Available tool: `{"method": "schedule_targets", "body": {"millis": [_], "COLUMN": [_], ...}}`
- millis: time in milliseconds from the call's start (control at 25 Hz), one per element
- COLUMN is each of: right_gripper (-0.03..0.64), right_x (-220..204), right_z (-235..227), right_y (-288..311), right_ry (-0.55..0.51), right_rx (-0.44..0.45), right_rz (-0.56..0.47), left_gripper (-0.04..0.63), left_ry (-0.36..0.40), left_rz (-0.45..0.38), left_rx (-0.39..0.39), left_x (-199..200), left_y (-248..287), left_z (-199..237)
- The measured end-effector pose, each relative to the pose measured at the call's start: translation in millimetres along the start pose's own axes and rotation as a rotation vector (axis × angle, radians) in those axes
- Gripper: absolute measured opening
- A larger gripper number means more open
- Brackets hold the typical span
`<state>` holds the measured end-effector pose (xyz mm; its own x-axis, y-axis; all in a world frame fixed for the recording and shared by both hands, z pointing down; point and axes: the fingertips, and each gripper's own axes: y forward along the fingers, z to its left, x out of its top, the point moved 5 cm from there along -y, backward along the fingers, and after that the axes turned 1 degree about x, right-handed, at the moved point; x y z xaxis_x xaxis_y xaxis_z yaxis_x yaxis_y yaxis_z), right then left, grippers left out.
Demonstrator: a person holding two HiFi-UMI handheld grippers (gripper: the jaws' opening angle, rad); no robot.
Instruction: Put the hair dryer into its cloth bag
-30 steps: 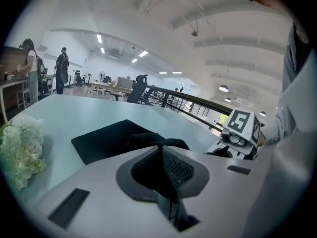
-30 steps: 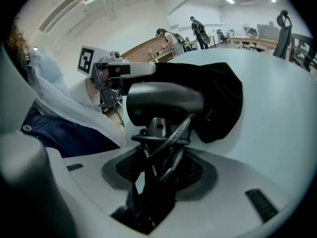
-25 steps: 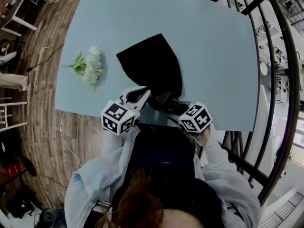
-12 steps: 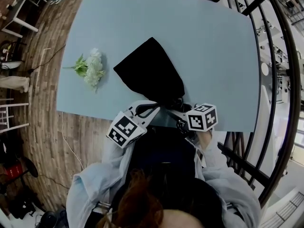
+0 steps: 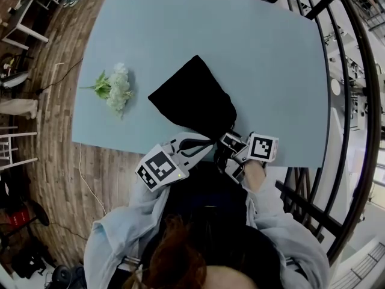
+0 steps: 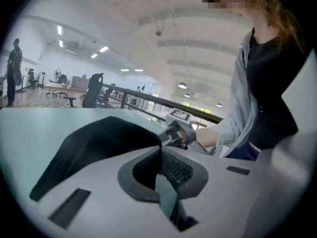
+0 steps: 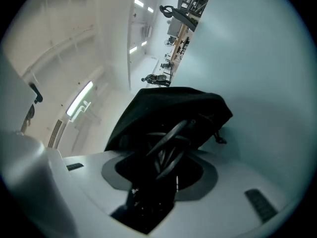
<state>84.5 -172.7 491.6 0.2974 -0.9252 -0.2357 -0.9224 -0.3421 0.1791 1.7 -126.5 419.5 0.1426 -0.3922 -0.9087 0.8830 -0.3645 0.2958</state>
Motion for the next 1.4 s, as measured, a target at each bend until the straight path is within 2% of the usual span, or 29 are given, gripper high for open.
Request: {"method": "schedule_targets", "body": {"millis": [120, 240, 360, 400, 480, 560, 640, 760, 880, 1080, 1280, 1400], "right_gripper": [0.192, 0.192, 0.192, 0.192, 0.193, 0.193, 0.193, 0.193, 0.193, 0.193, 0.190, 0.187], "right_x": [-8, -15, -21, -24, -30, -35, -34, -23, -17, 7, 36, 61], "right_z": [-10, -6, 2, 3, 2, -2, -5, -8, -11, -1, -14, -26], "right_y": [3, 9, 10, 11, 16, 21, 23, 22, 23, 36, 35, 35], "right_ry": [-0.116, -0.310, -0.539, -0.605, -0.672, -0.636, -0.537, -0.356, -0.185, -0.019, -0.003, -0.050], "right_rx": [-0.091, -0.138, -0.227, -0.256, -0.286, -0.281, -0.259, -0.202, -0.121, -0.037, -0.119, -0.243], "right_rz": [0.034, 0.127, 0.262, 0.302, 0.355, 0.365, 0.321, 0.176, 0.050, -0.177, -0.447, -0.543], "left_gripper": [0.023, 0.023, 0.023, 0.023, 0.023, 0.023, 0.023, 0.023, 0.023, 0.023, 0.021, 0.021], "left_ry": [0.070, 0.110, 0.069, 0.059, 0.059, 0.078, 0.102, 0.109, 0.065, 0.017, -0.020, -0.023], "left_rz": [-0.045, -0.052, -0.079, -0.088, -0.086, -0.053, -0.001, 0.058, 0.063, 0.115, 0.118, 0.104], "left_rx": [0.020, 0.140, 0.284, 0.300, 0.237, 0.114, 0.018, -0.041, -0.078, -0.054, -0.032, -0.009], "left_x": [23, 38, 48, 51, 53, 52, 47, 36, 31, 22, 21, 21], "left_y": [1, 2, -2, -2, 2, 12, 20, 21, 14, 5, -6, -4], "left_z": [1, 16, 39, 44, 41, 26, 9, -5, -13, -10, -7, 0]}}
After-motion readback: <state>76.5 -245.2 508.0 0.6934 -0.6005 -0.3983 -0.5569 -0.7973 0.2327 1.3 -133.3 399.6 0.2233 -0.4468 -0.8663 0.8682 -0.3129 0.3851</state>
